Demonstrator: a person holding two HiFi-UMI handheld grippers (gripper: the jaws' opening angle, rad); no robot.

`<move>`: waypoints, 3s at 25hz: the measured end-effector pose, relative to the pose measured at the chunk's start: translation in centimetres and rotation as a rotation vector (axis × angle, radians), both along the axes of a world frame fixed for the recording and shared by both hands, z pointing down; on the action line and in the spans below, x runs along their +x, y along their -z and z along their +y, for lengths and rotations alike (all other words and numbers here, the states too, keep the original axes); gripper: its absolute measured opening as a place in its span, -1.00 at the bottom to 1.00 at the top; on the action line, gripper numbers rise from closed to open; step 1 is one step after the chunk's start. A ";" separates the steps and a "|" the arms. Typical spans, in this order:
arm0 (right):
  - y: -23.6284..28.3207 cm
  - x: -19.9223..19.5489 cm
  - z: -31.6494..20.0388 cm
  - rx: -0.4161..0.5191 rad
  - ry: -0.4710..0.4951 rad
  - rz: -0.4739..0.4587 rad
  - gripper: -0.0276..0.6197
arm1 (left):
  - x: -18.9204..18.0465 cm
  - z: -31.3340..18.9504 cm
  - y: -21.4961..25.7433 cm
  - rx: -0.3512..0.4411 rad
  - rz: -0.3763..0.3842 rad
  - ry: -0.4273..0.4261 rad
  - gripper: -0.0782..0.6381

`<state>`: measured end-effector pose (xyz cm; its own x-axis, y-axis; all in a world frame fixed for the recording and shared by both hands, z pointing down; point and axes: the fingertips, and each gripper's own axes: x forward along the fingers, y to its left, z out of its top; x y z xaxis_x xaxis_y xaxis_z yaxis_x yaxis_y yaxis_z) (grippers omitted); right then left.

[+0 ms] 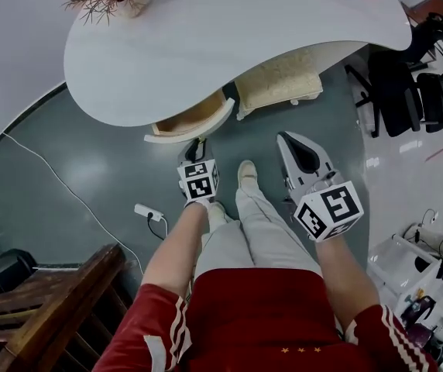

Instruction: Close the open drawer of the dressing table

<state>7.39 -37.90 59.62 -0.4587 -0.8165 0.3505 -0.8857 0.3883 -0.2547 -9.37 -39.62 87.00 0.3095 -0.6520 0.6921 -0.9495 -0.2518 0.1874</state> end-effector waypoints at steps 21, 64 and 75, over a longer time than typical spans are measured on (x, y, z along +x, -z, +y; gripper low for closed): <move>-4.6 -0.8 -2.8 -0.038 0.019 -0.055 -0.90 | -1.4 -6.0 0.4 0.068 -0.038 0.039 -0.50; -6.6 -0.5 -2.3 -0.090 0.019 -0.033 -0.90 | -2.5 -12.4 0.8 0.133 -0.043 0.097 -0.35; -3.8 -1.6 -0.5 -0.084 0.016 -0.010 -0.90 | -3.5 -7.1 1.7 0.090 -0.022 0.095 -0.35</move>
